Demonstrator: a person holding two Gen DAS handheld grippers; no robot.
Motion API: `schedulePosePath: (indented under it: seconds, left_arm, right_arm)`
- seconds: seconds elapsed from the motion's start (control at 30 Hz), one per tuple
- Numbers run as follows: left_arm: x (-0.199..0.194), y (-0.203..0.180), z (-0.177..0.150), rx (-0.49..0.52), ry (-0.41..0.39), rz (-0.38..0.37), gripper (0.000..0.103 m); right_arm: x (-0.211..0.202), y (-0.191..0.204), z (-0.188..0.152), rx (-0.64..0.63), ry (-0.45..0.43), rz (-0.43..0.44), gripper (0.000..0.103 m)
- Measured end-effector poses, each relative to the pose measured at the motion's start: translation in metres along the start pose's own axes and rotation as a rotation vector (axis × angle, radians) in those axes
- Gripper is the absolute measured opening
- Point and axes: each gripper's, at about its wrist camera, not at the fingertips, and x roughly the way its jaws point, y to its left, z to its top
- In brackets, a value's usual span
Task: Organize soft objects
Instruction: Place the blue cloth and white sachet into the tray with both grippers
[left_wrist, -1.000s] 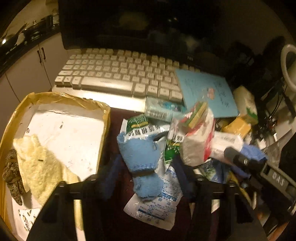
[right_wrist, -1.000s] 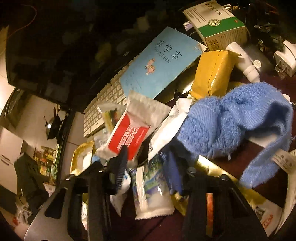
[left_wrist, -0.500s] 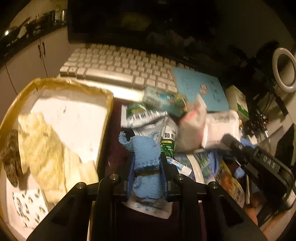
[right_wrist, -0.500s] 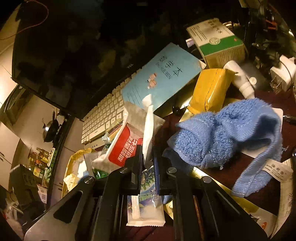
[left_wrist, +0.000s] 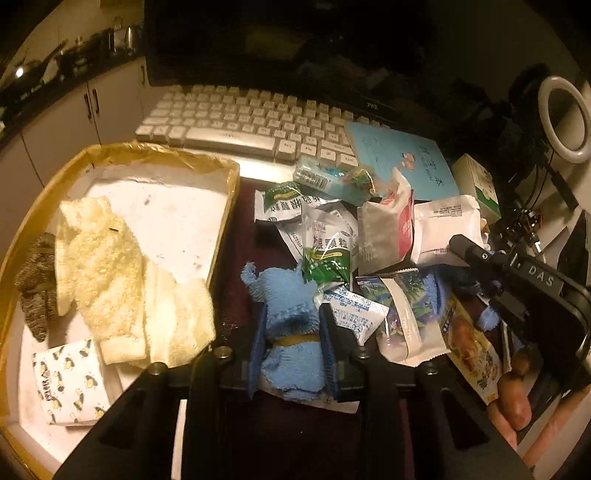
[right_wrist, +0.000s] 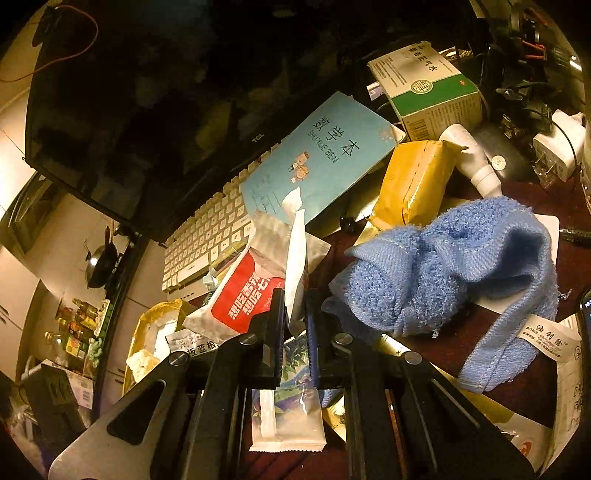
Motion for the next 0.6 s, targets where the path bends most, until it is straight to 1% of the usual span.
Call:
schedulePosePath:
  seconds: [0.07,0.13,0.2,0.3,0.33,0.43,0.5,0.6]
  left_arm:
    - [-0.005,0.001,-0.004,0.000,-0.009,-0.004,0.025]
    - [-0.015,0.004,-0.007,-0.019,-0.025,-0.041,0.025]
    - [-0.028,0.008,-0.011,-0.041,-0.064,-0.074,0.025]
    - [-0.049,0.020,-0.013,-0.082,-0.125,-0.114,0.025]
    - [-0.059,0.027,-0.014,-0.109,-0.152,-0.130,0.025]
    - [-0.078,0.043,-0.012,-0.156,-0.209,-0.134,0.025]
    - [-0.085,0.052,-0.011,-0.176,-0.223,-0.127,0.025]
    - [-0.092,0.063,-0.011,-0.192,-0.234,-0.103,0.025]
  right_arm:
    - [-0.002,0.000,0.000,0.002,-0.006,0.006,0.010]
    - [-0.004,0.001,-0.001,-0.001,-0.015,0.008,0.010]
    - [-0.007,0.001,-0.001,-0.003,-0.025,0.012,0.010]
    - [-0.011,0.004,-0.002,-0.014,-0.034,0.047,0.010]
    - [-0.011,0.007,-0.002,-0.026,-0.028,0.075,0.010]
    - [-0.015,0.018,-0.004,-0.067,-0.012,0.157,0.010]
    - [-0.018,0.030,-0.008,-0.098,0.022,0.246,0.010]
    - [-0.019,0.051,-0.016,-0.145,0.063,0.309,0.010]
